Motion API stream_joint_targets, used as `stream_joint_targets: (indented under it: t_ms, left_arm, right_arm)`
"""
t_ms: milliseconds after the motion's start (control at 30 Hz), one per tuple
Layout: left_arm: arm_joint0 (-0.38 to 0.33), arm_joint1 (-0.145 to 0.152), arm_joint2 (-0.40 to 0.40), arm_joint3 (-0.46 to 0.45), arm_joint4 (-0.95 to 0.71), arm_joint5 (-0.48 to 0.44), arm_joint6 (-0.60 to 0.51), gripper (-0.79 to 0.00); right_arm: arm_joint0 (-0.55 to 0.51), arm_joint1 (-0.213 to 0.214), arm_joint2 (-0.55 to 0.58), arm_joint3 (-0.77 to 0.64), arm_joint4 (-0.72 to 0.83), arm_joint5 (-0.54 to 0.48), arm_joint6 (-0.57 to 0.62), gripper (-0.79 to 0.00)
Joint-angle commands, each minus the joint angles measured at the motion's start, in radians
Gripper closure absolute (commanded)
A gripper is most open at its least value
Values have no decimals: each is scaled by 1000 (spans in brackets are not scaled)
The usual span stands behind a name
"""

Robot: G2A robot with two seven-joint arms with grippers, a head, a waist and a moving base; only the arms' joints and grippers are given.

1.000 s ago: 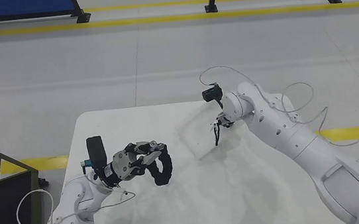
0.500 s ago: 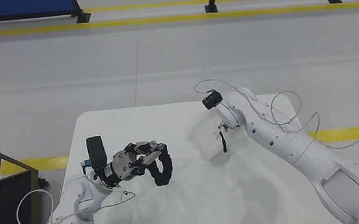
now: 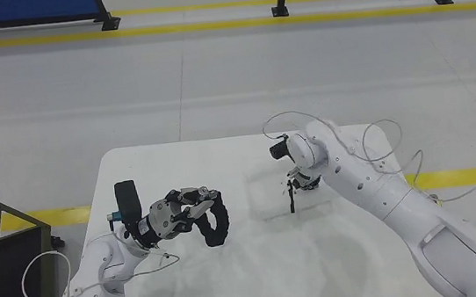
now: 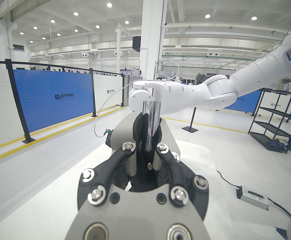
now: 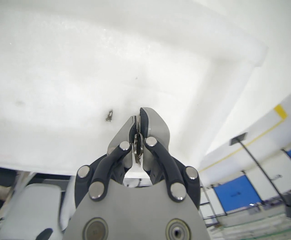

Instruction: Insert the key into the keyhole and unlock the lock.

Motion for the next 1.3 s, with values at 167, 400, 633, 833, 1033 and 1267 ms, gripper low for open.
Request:
stream_joint_targets:
  t_ms: [167,400,633,833,1033,1267]
  left_arm:
    - [0,0,0,0,0,0,0,0]
    - [0,0,0,0,0,0,0,0]
    - [0,0,0,0,0,0,0,0]
    - [0,0,0,0,0,0,0,0]
    - [0,0,0,0,0,0,0,0]
    - [0,0,0,0,0,0,0,0]
  right_arm:
    - [20,6,117,87,205,129,-94,0]
    - [5,15,171,118,320,272,-237,0]
    - [-18,23,177,93,444,425,-390,0]
    - [10,46,44,-37,198,380,-345,0]
    - [27,62,-58,-129,-39,246,-211,0]
    - [19,61,-109,-147,-185,160,-125,0]
